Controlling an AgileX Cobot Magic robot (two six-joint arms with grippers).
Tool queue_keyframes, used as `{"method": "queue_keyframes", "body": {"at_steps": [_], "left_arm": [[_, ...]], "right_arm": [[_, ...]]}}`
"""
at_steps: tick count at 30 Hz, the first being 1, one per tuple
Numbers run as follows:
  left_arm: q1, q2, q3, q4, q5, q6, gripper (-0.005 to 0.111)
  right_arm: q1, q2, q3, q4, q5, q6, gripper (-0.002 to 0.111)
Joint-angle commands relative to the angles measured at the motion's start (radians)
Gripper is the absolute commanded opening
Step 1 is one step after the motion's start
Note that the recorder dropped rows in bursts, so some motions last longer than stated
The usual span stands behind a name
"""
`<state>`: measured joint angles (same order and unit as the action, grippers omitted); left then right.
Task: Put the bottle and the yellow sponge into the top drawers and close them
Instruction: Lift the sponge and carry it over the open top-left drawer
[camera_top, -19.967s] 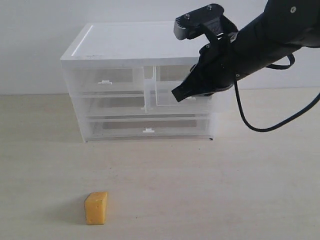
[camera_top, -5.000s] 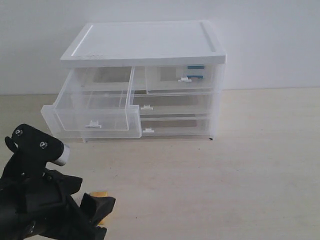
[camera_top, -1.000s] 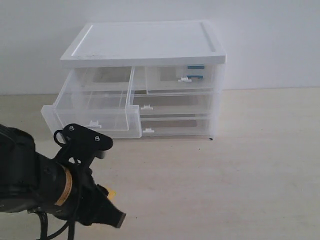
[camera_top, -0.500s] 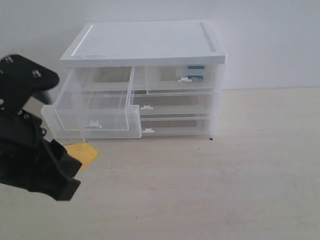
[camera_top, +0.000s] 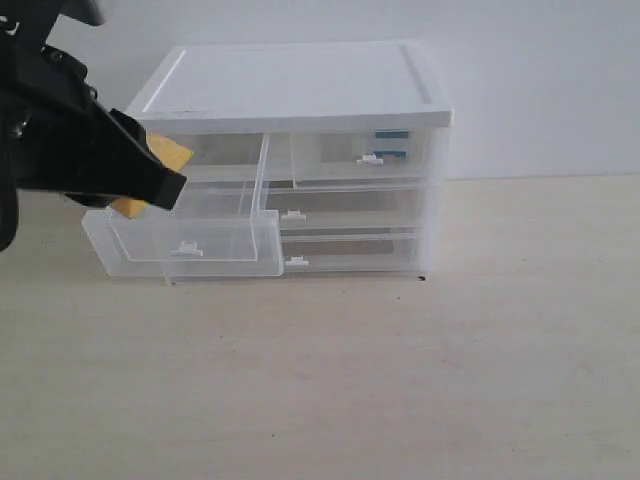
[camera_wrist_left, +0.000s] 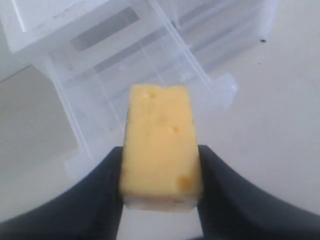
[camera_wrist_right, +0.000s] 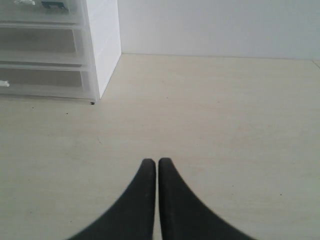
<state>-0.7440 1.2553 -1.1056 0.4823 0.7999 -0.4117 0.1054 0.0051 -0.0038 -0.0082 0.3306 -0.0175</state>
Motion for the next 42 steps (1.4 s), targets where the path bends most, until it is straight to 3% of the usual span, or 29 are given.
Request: {"method": "queue_keyframes", "body": {"at_steps": [1,6,11,24,29,37,39,42], "left_arm": [[0.077,0.085,-0.054,0.023,-0.053,-0.022,0.004],[0.142,0.162,-0.058,0.023,-0.183,-0.068,0.004],[0.165,0.254,-0.058,0.034,-0.275,-0.1,0.004],[0.205,0.391,-0.058,0.096,-0.389,-0.326,0.004],[0.205,0.417,-0.068,0.212,-0.411,-0.492,0.004],[0.205,0.461,-0.075,0.239,-0.423,-0.538,0.004],[0.205,0.461,-0.075,0.244,-0.433,-0.544,0.007],[0.205,0.461,-0.075,0.244,-0.437,-0.544,0.021]], "right_arm": [[-0.003,-0.005,0.004,-0.002,-0.009,-0.003,0.0],[-0.003,-0.005,0.004,-0.002,-0.009,-0.003,0.0],[-0.003,-0.005,0.004,-0.002,-0.009,-0.003,0.0],[-0.003,-0.005,0.004,-0.002,-0.009,-0.003,0.0],[-0.003,-0.005,0.004,-0.002,-0.009,-0.003,0.0],[-0.003,-0.005,0.004,-0.002,-0.009,-0.003,0.0],[-0.003,-0.005,0.004,-0.002,-0.009,-0.003,0.0],[-0.003,-0.005,0.004,-0.002,-0.009,-0.003,0.0]]}}
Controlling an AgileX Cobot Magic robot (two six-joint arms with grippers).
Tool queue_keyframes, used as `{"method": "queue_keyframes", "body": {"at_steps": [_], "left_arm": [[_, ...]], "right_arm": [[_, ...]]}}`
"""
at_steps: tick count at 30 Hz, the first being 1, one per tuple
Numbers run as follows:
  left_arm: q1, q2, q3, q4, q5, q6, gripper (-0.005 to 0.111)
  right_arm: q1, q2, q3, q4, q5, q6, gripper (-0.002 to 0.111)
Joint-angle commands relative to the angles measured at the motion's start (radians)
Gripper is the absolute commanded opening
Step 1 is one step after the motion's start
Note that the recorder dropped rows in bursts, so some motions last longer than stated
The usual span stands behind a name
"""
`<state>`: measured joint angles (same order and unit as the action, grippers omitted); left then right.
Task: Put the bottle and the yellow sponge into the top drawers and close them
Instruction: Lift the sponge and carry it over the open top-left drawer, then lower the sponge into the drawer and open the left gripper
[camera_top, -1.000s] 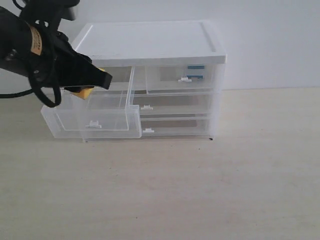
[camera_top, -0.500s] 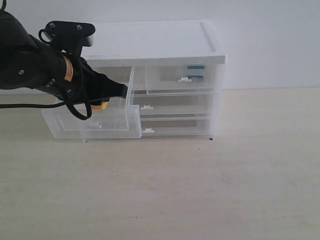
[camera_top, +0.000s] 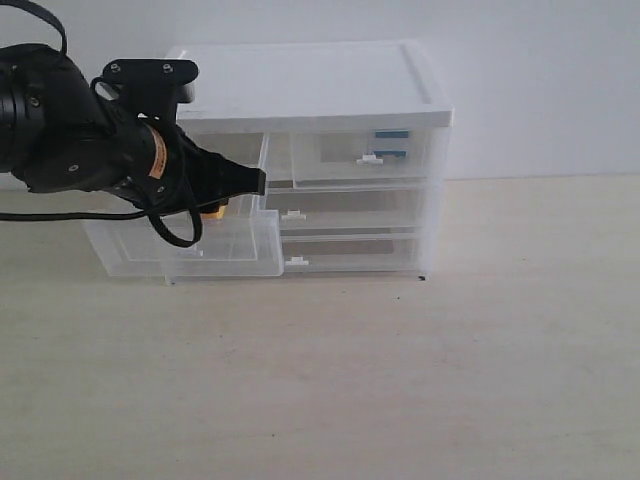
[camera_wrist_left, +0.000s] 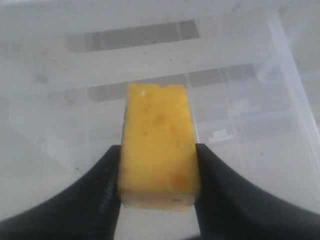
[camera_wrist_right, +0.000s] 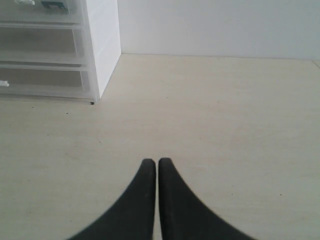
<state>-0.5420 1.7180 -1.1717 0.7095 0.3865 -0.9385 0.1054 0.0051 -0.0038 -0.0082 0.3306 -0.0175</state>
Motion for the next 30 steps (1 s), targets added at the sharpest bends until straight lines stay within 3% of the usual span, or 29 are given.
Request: {"method": "queue_keyframes", "body": {"at_steps": [1,4,6,18,22,26,30], "left_arm": [[0.003,-0.001,-0.009,0.017,-0.024,-0.017,0.028],[0.003,-0.001,-0.009,0.017,-0.024,-0.017,0.045],[0.003,-0.001,-0.009,0.017,-0.024,-0.017,0.051],[0.003,-0.086,-0.009,0.017,-0.018,0.004,0.063],[0.0,-0.172,-0.009,0.001,0.058,0.061,0.063],[-0.023,-0.242,-0.009,-0.101,0.198,0.305,0.051],[-0.041,-0.319,-0.009,-0.237,0.356,0.563,0.015]], "right_arm": [[-0.003,-0.005,0.004,-0.002,-0.009,-0.003,0.0],[-0.003,-0.005,0.004,-0.002,-0.009,-0.003,0.0],[-0.003,-0.005,0.004,-0.002,-0.009,-0.003,0.0],[-0.003,-0.005,0.004,-0.002,-0.009,-0.003,0.0],[-0.003,-0.005,0.004,-0.002,-0.009,-0.003,0.0],[-0.003,-0.005,0.004,-0.002,-0.009,-0.003,0.0],[-0.003,-0.005,0.004,-0.002,-0.009,-0.003,0.0]]}}
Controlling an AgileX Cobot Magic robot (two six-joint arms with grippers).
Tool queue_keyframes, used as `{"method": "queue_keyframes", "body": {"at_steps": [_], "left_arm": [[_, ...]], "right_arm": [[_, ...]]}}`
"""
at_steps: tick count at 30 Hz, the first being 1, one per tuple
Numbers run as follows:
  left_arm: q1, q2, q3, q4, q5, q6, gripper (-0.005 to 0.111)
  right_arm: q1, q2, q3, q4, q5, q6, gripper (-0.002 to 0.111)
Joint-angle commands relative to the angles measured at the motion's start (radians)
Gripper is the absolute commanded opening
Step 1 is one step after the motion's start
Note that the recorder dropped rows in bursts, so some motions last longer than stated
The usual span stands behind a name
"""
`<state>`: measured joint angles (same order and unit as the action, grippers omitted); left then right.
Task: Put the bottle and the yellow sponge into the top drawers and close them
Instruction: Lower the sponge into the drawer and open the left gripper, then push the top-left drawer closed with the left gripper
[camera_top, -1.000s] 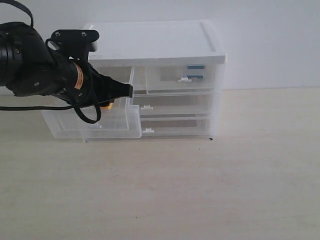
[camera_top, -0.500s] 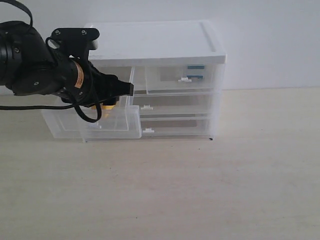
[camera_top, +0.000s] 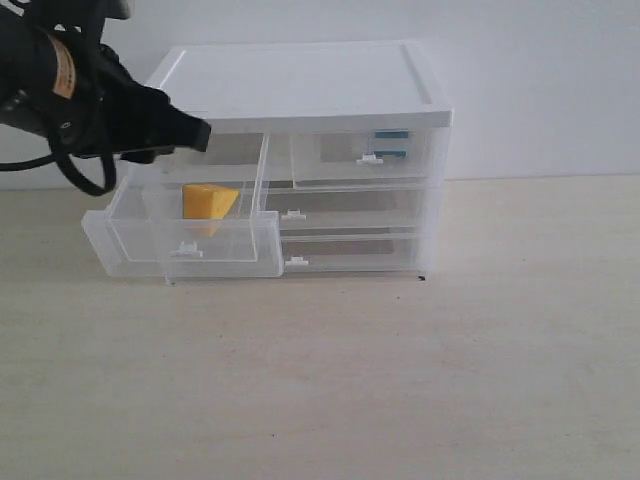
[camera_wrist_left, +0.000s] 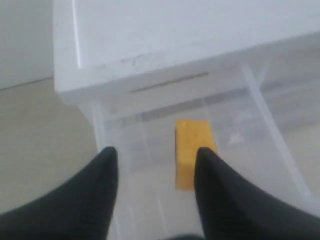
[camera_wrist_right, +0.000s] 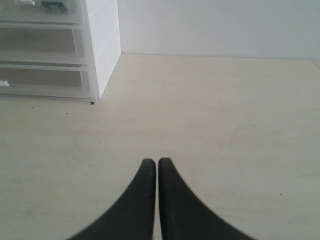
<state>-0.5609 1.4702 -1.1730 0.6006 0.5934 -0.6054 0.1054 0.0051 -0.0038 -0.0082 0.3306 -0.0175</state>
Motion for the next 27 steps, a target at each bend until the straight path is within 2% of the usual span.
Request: {"method": "queue_keyframes", "body": {"at_steps": [1,5,9,14,20,27], "left_arm": [[-0.022,-0.089,-0.007,-0.161,0.179,0.254,0.008],[-0.022,-0.165,-0.003,-0.316,0.358,0.357,0.005],[-0.022,-0.173,0.04,-0.444,0.395,0.44,0.005],[-0.022,-0.117,0.152,-0.537,0.248,0.501,0.004],[-0.022,-0.015,0.154,-0.532,0.049,0.465,0.004],[-0.02,0.045,0.154,-0.506,-0.073,0.456,0.004]], "right_arm": [[-0.003,-0.005,0.004,-0.002,-0.009,-0.003,0.0],[-0.003,-0.005,0.004,-0.002,-0.009,-0.003,0.0],[-0.003,-0.005,0.004,-0.002,-0.009,-0.003,0.0],[-0.003,-0.005,0.004,-0.002,-0.009,-0.003,0.0],[-0.003,-0.005,0.004,-0.002,-0.009,-0.003,0.0],[-0.003,-0.005,0.004,-0.002,-0.009,-0.003,0.0]]}}
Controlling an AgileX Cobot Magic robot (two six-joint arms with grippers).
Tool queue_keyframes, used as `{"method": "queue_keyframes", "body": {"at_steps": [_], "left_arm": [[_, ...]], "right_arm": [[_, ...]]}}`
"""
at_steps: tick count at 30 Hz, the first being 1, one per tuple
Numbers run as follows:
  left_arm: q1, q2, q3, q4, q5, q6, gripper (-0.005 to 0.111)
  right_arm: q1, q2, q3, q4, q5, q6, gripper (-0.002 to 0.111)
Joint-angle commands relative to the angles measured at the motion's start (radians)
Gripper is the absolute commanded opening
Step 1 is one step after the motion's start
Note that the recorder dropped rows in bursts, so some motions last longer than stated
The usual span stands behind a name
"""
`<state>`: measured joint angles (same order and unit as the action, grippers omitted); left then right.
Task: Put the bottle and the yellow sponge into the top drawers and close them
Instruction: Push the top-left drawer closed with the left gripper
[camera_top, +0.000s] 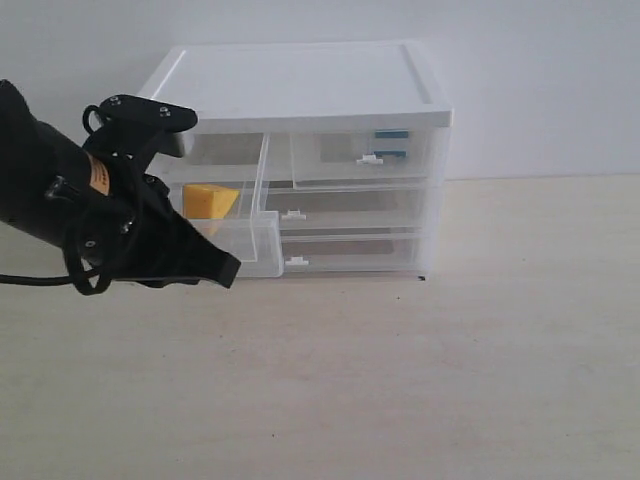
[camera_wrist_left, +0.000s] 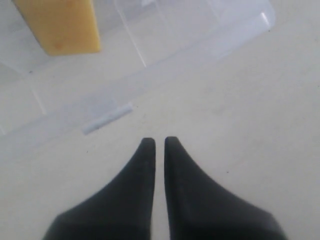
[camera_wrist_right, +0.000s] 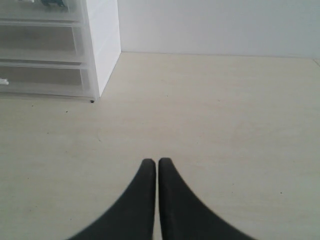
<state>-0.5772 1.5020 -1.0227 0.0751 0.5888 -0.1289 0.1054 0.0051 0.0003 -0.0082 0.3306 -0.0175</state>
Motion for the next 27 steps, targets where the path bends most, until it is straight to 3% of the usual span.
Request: {"method": "queue_keyframes", "body": {"at_steps": [1,8,19,27], "left_arm": [[-0.004,0.013,0.0,0.044,-0.08,-0.044,0.004],[-0.004,0.013,-0.046,0.139,-0.089,-0.081,0.004],[0.003,0.08,-0.048,0.234,-0.277,-0.103,0.004],[0.089,0.116,-0.048,0.236,-0.351,-0.103,0.004]], "right_arm": [[-0.003,-0.005,0.0,-0.002,-0.009,-0.003,0.0],[-0.003,-0.005,0.0,-0.002,-0.009,-0.003,0.0],[-0.003,-0.005,0.0,-0.002,-0.009,-0.003,0.0],[-0.003,-0.005,0.0,-0.002,-0.009,-0.003,0.0]]}}
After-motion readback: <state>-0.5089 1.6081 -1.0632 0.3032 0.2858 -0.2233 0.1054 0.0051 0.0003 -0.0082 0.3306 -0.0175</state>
